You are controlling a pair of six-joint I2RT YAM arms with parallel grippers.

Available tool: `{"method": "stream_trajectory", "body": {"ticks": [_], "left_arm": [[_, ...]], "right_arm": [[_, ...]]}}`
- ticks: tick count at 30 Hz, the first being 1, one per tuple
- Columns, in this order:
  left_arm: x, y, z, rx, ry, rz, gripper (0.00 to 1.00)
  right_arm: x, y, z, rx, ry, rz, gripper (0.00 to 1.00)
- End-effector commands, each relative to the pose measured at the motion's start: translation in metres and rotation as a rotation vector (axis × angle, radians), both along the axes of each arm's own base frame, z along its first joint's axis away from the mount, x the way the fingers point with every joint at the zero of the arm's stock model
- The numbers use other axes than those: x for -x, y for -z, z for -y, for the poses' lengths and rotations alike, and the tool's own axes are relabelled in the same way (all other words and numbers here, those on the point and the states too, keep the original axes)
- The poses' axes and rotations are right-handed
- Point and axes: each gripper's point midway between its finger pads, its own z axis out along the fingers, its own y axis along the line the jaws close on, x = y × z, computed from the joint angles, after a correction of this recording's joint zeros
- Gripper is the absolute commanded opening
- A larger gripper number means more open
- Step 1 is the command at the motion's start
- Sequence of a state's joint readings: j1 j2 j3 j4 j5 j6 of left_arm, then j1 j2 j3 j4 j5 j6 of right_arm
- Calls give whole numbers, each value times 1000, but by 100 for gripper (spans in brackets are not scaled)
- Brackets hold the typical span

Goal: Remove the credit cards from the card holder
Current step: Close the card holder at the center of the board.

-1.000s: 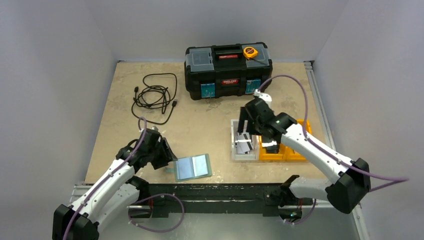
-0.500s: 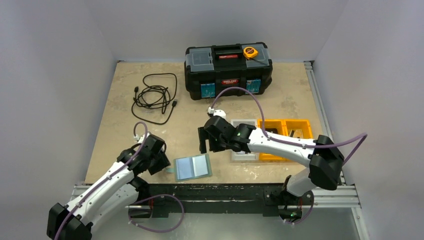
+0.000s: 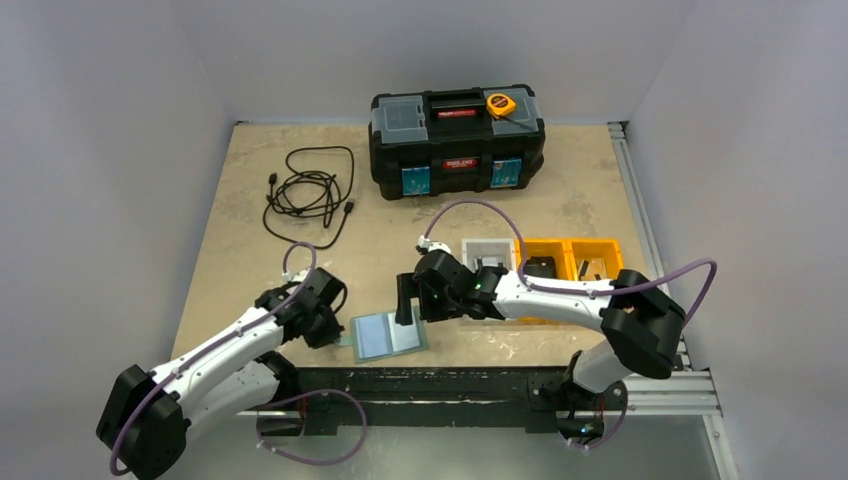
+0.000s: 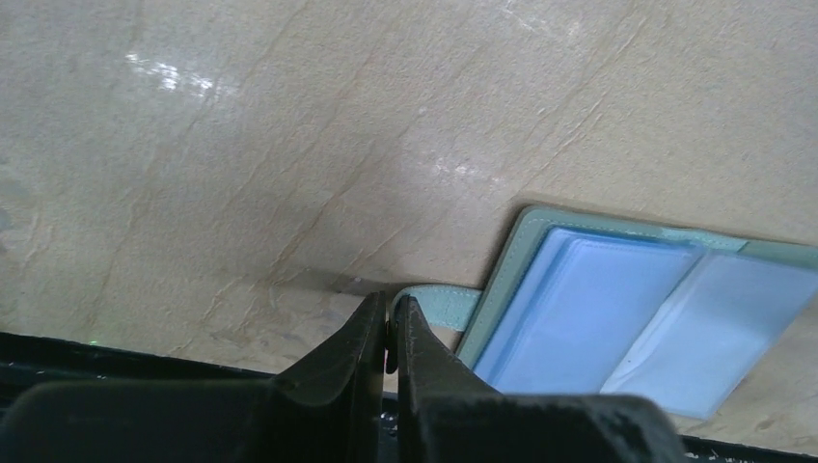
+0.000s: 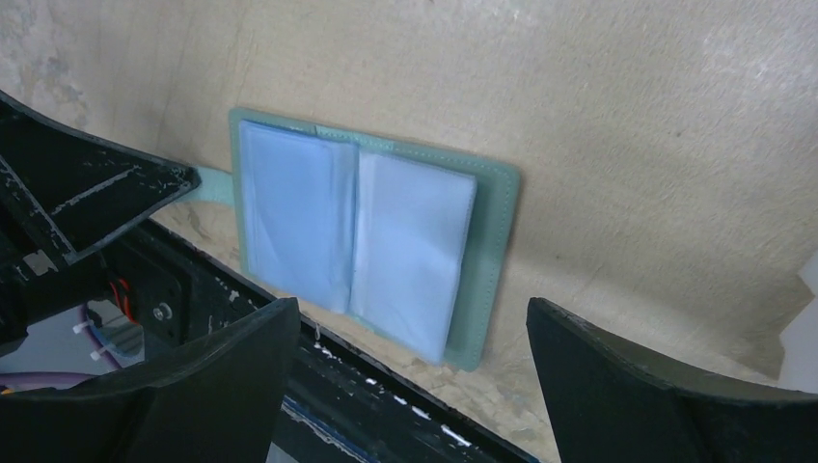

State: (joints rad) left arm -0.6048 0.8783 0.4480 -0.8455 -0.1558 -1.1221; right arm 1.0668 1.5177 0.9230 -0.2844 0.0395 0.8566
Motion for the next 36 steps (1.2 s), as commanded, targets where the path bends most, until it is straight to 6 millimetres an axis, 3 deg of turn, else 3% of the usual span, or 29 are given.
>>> {"method": "stream_trajectory", "body": {"ticks": [1,12,19,25,32,36], "left_arm": [[-14,-4,23,75,0,24,3],[-14,0,24,64,-23,6,0],[-14,0,25,64,-18,0,0],[-16,0,27,70,-8,2,0],[-17,0,30,75,5,4,0],[-17,0,33,84,15,4,0]], "right_arm": [[9,6,-9,-74,-8,-38,89],[23,36,1,-60,-3,-108,96],[31,45,-6,-105,-14,-155,97],[24,16,-8,-154,10,-112,97],[20,-40,-20,-305,7,-59,97],[24,-50,-33,-373,-26,-77,97]]}}
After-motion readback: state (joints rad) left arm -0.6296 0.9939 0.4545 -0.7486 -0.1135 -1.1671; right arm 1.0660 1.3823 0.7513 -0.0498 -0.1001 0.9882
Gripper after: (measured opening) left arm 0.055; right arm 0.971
